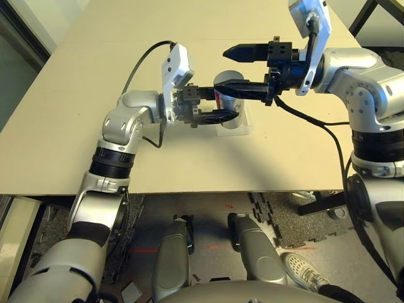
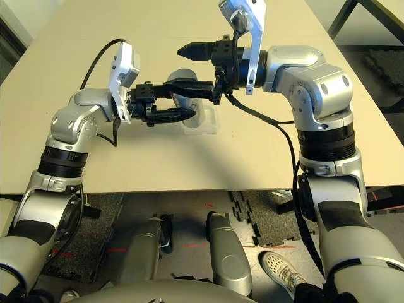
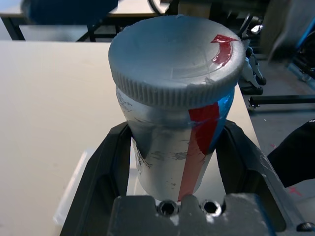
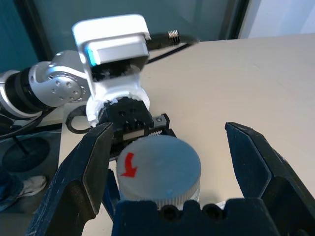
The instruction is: Pour the medicine from the bottle into the box.
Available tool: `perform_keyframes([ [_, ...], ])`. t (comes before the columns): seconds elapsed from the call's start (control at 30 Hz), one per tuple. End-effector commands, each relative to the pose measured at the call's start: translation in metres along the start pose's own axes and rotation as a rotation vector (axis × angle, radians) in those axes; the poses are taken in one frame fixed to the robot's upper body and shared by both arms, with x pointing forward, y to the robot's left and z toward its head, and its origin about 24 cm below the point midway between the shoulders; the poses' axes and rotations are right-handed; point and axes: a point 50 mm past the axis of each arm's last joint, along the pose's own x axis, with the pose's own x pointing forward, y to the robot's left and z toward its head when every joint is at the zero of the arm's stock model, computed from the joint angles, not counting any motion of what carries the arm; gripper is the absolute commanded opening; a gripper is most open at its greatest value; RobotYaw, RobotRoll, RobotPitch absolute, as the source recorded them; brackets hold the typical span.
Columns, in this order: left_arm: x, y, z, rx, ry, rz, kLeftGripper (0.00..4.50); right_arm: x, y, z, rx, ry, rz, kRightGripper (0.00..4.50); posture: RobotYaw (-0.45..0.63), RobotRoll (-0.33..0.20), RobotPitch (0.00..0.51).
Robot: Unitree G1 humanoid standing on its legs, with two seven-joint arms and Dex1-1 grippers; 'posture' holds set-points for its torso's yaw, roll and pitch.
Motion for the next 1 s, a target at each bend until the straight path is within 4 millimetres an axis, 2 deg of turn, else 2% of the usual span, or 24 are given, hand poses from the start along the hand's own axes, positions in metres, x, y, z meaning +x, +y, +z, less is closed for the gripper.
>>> perform_keyframes([
  [0.03, 0.003, 0.000, 0.001, 0.008, 0.002, -0.019, 2.77, -0.003, 0.000, -0.004, -0.004, 0.018, -0.018, 4.50, -0.17, 0.000, 0.190],
  [0.2, 0.001, 0.001, 0.000, 0.008, 0.003, -0.011, 2.77, -0.001, 0.002, -0.005, 0.013, 0.008, -0.015, 4.50, -0.17, 0.000, 0.190],
  [0.4, 0.000, 0.000, 0.001, 0.009, 0.003, -0.005, 2.77, -0.002, -0.005, -0.012, 0.020, 0.015, -0.062, 4.50, -0.16, 0.000, 0.189],
  [0.57, -0.003, 0.001, 0.000, 0.008, 0.007, 0.009, 2.77, -0.017, -0.016, -0.021, 0.022, 0.048, -0.136, 4.50, -0.16, 0.000, 0.190],
  [1.0, -0.007, 0.005, -0.001, 0.008, 0.013, 0.033, 2.70, -0.066, -0.026, -0.025, 0.043, 0.105, -0.292, 4.50, -0.17, 0.000, 0.189],
])
